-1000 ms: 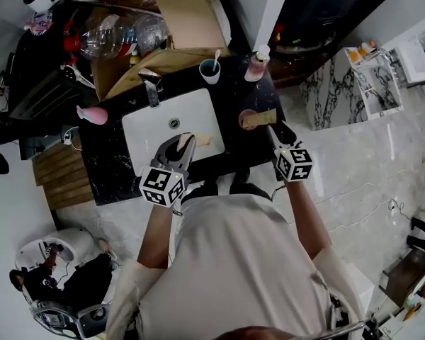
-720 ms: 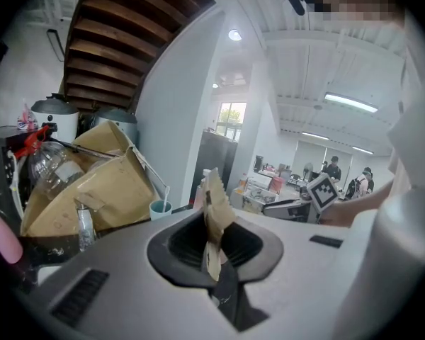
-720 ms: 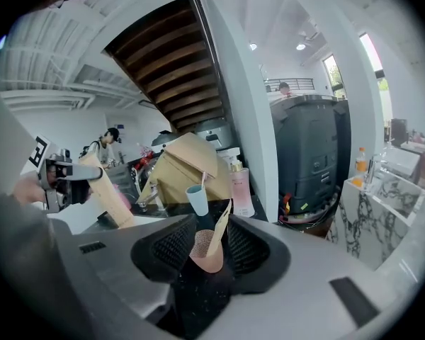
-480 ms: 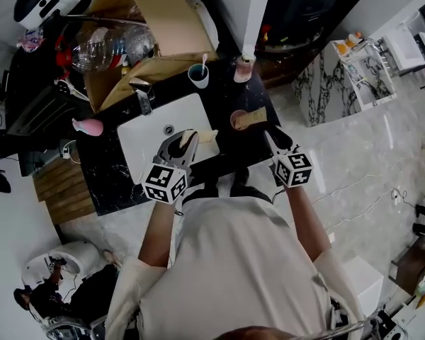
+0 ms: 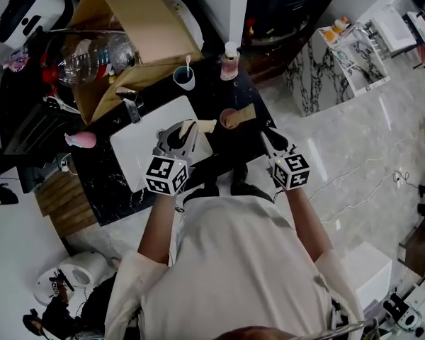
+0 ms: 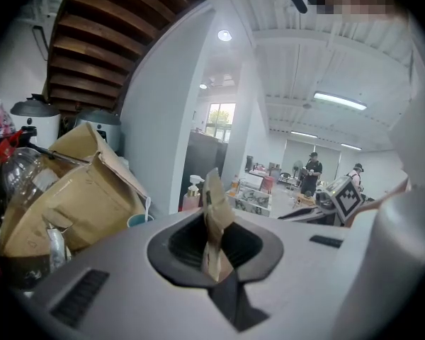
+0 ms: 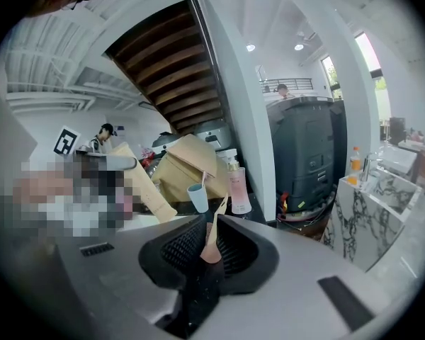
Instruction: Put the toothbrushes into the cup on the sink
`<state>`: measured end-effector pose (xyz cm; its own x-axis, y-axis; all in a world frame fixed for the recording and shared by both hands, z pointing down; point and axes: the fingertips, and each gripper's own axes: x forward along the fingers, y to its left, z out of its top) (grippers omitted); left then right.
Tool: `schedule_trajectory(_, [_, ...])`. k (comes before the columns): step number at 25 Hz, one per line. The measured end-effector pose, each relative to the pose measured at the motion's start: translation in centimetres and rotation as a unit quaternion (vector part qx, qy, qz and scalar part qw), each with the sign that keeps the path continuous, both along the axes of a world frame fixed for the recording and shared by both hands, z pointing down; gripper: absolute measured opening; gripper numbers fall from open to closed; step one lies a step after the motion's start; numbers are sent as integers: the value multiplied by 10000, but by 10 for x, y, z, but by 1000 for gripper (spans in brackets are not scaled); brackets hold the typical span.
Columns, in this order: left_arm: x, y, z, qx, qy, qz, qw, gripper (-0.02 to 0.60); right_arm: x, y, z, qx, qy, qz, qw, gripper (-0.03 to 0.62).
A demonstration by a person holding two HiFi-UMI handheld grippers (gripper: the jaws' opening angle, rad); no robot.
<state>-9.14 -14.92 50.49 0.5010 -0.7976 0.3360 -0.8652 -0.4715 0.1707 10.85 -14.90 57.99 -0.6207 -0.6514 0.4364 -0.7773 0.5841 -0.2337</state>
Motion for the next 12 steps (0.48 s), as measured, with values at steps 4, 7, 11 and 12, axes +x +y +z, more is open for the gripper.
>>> schedule_trajectory(4, [11,-14,4,-4,-18,78,10000,36,2,1,1,-10,-5,6,10000,55])
schedule_trajectory(7, [18,-25,8,-25,-22,120,9999,36,3,1,5,-50,-7,30,10000,52])
schedule_trajectory(11, [25,-38,19,-92,-3,120,9999,37,3,1,6,-44,15,60,10000,51])
schedule_trajectory(12, [27,-41,22,-109,-1,130,9999,37,3,0,6,-31,11,80,10000,51])
